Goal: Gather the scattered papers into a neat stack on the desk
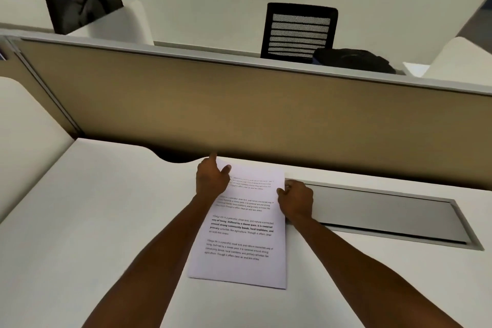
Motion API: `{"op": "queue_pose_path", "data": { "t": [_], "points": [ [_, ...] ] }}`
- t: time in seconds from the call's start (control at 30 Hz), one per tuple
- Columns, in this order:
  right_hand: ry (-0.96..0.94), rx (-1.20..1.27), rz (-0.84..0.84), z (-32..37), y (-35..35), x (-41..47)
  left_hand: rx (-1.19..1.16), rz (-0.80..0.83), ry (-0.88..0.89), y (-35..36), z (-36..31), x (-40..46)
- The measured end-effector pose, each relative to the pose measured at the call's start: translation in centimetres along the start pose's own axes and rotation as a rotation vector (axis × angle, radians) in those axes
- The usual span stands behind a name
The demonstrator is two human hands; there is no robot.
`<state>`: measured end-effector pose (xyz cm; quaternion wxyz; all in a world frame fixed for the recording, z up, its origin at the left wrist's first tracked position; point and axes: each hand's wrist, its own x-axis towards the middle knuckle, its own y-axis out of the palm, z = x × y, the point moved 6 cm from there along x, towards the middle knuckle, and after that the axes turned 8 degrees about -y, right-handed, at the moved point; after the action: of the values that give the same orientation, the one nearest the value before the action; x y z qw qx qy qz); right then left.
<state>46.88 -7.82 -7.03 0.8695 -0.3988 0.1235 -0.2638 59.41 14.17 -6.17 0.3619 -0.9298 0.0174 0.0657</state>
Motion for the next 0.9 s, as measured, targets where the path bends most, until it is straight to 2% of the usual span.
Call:
{"op": "queue_pose_path", "data": {
  "t": [0.1, 0.27, 0.6, 0.77, 0.9],
  "points": [
    [-0.064, -0.050, -0.023, 0.5, 0.2, -0.7, -0.042, 0.003, -0.053, 0.9, 0.4, -1.3],
    [-0.057, -0.048, -0.008, 0.2, 0.8, -1.4, -0.001, 0.047, -0.038, 2.1, 1.2, -2.4],
    [-0.140, -0.078, 0.019, 0.0, 1.6, -2.4, 0.086, 0.053, 0.045, 2.6, 2.3, -3.2],
    [-0.181, -0.117, -0.006, 0.1, 1.4, -2.7, 0.170, 0.108, 0.053, 3.2, 2.3, -3.5],
    [-0.239, -0.170, 0.042, 0.6, 1.4, -3.0, 0.219, 0.127, 0.068, 3.3, 2.3, -3.7]
  ]
}}
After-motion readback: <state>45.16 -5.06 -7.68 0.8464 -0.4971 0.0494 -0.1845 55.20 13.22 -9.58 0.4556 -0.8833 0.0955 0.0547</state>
